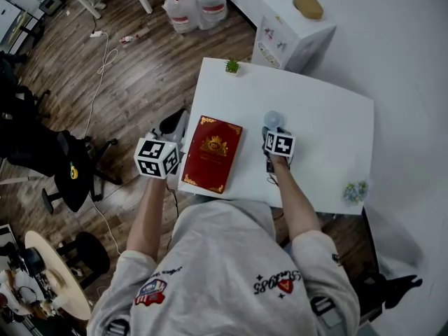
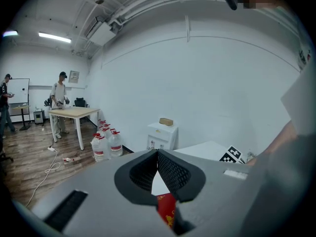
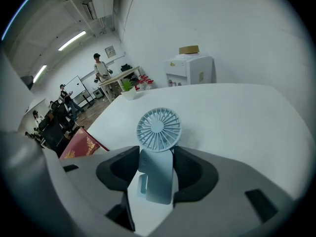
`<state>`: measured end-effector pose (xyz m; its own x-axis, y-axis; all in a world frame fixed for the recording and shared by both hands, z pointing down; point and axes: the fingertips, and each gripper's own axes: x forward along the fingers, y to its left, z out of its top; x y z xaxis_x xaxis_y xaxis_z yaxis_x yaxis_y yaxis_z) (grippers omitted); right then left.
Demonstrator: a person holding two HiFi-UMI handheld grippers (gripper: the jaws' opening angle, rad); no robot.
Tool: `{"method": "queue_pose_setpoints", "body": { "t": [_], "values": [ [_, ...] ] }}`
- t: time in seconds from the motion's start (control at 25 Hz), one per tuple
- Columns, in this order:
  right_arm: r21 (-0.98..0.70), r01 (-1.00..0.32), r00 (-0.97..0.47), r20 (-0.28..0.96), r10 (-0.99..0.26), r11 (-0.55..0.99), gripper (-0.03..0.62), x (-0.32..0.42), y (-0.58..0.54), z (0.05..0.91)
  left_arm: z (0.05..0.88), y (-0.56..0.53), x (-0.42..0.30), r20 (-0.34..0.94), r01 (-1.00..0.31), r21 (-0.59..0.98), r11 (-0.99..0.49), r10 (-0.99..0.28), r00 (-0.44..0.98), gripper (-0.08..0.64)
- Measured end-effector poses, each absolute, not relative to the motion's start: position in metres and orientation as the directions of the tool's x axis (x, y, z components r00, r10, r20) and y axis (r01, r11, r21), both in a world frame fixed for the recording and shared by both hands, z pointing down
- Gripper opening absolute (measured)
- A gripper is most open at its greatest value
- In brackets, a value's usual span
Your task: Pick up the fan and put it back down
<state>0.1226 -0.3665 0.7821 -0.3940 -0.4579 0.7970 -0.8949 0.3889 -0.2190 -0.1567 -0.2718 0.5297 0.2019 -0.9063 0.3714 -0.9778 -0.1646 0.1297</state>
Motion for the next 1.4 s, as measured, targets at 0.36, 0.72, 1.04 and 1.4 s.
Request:
{"method": "queue_pose_setpoints", "body": {
  "t": [0.36, 0.72, 1.04, 1.4],
  "values": [
    [-0.149, -0.868, -0.432, 0.697, -0.572, 0.473, 0.218, 0.105, -0.374, 0.722, 0.519, -0.267, -0.160, 0.351, -0.969, 0.117, -0.216, -0.904, 0.244, 0.005],
    [-0.098, -0.863, -0.457, 0.570, -0.683, 0.495, 0.218, 0.088, -0.370, 0.638, 0.500, -0.263, -0.166, 0.313, -0.958, 0.115, -0.262, -0.906, 0.285, 0.005],
    [-0.058, -0.840, -0.510, 0.422, -0.750, 0.539, 0.216, 0.062, -0.355, 0.554, 0.478, -0.266, -0.175, 0.259, -0.950, 0.109, -0.294, -0.914, 0.313, 0.005],
    [-0.018, -0.849, -0.514, 0.266, -0.816, 0.529, 0.216, 0.063, -0.328, 0.464, 0.454, -0.273, -0.171, 0.202, -0.933, 0.101, -0.344, -0.912, 0.358, 0.005]
  ]
}}
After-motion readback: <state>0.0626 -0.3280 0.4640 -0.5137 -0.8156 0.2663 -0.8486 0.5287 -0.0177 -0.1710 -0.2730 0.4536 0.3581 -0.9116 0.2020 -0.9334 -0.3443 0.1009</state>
